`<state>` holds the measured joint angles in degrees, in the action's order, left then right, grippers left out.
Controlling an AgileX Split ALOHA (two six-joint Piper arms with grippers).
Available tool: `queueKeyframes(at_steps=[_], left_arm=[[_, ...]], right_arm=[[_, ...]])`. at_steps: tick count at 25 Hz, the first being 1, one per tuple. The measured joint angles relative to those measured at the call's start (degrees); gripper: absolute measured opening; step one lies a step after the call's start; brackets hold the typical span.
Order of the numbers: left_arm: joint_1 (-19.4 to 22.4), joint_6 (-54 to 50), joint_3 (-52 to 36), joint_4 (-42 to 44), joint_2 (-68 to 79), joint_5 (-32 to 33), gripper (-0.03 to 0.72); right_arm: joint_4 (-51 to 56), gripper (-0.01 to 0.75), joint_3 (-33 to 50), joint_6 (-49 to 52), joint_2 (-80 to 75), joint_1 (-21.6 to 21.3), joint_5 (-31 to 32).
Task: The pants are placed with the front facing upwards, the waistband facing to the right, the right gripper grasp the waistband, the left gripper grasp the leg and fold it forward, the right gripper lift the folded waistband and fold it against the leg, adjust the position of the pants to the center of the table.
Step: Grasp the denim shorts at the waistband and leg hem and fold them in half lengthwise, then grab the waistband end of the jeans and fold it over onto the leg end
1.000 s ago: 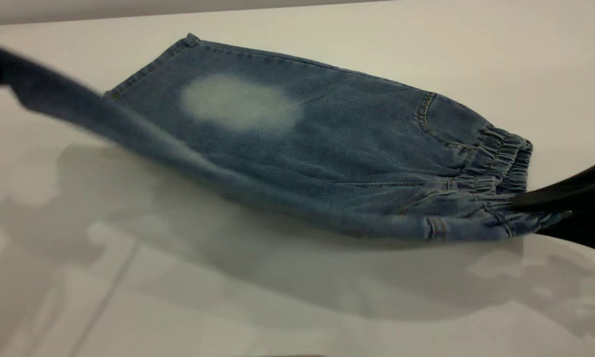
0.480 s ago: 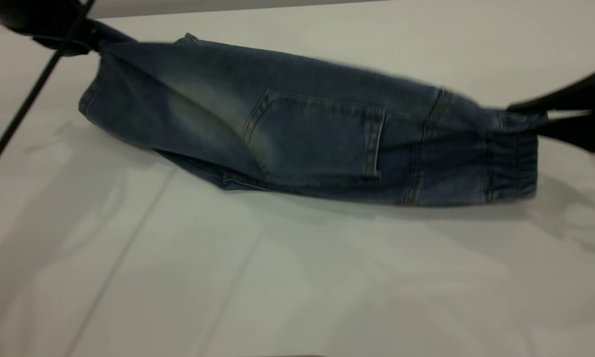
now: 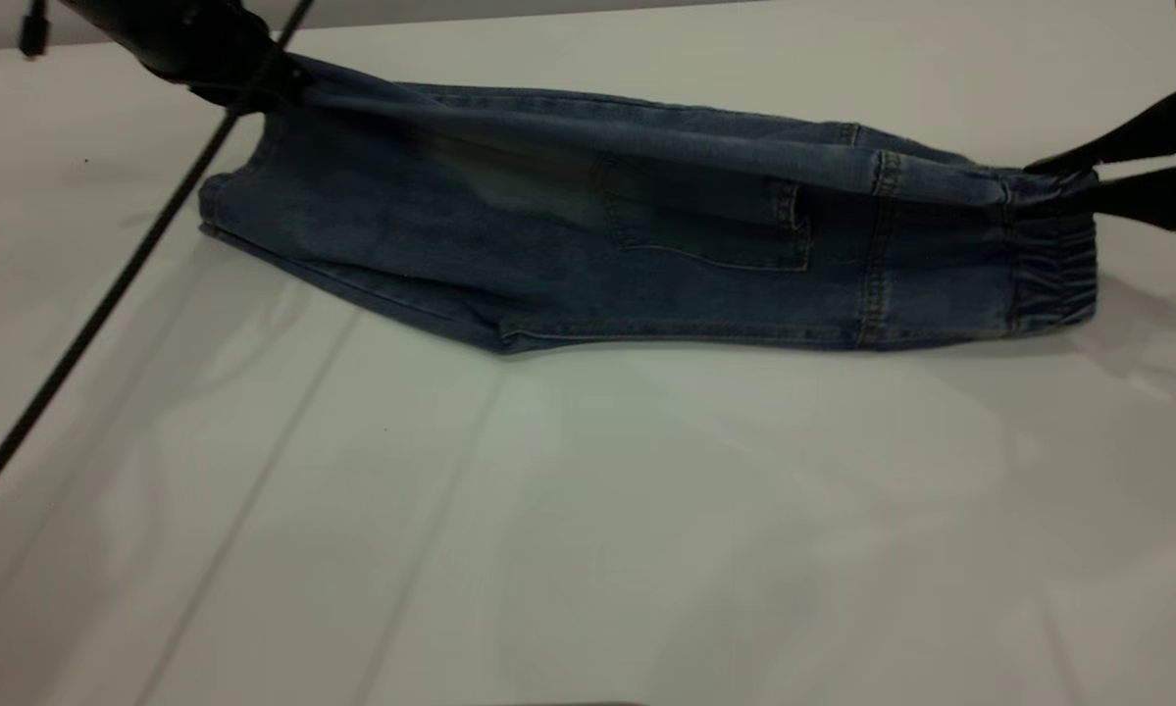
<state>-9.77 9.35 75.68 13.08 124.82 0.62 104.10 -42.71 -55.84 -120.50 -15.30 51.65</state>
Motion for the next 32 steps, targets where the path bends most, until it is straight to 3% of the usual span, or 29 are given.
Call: queueKeyframes(at_steps=[5, 10, 15, 21, 27, 32], left_arm=[[-1.0, -3.0, 3.7, 0.0, 3.1, -0.1, 0.152], [-1.7, -9.9, 4.3, 0.0, 3.2, -1.8, 0.258], [-1.7, -18.5, 4.3, 0.0, 3.2, -2.0, 0.273], [-1.7, -24.6, 4.3, 0.0, 3.2, -0.6, 0.275], [-2.2, -24.2, 4.3, 0.2, 1.1, 2.3, 0.359], [-4.2, -23.0, 4.3, 0.2, 0.3, 2.9, 0.408]], right_arm=[[-0.1, 0.059, -2.8, 3.6, -0.2, 0.0, -1.1], [-0.3, 0.122, -4.6, 13.7, -0.2, 0.0, -4.6], [-0.3, 0.228, -8.9, 18.6, -0.7, 0.0, -8.0], [-0.9, 0.372, -12.1, 17.0, -1.0, 0.0, -7.1], [-12.4, 0.521, -12.3, 13.3, -1.1, 0.4, 0.6], [-25.1, 0.57, -11.1, 19.8, -1.1, 2.6, -2.4]])
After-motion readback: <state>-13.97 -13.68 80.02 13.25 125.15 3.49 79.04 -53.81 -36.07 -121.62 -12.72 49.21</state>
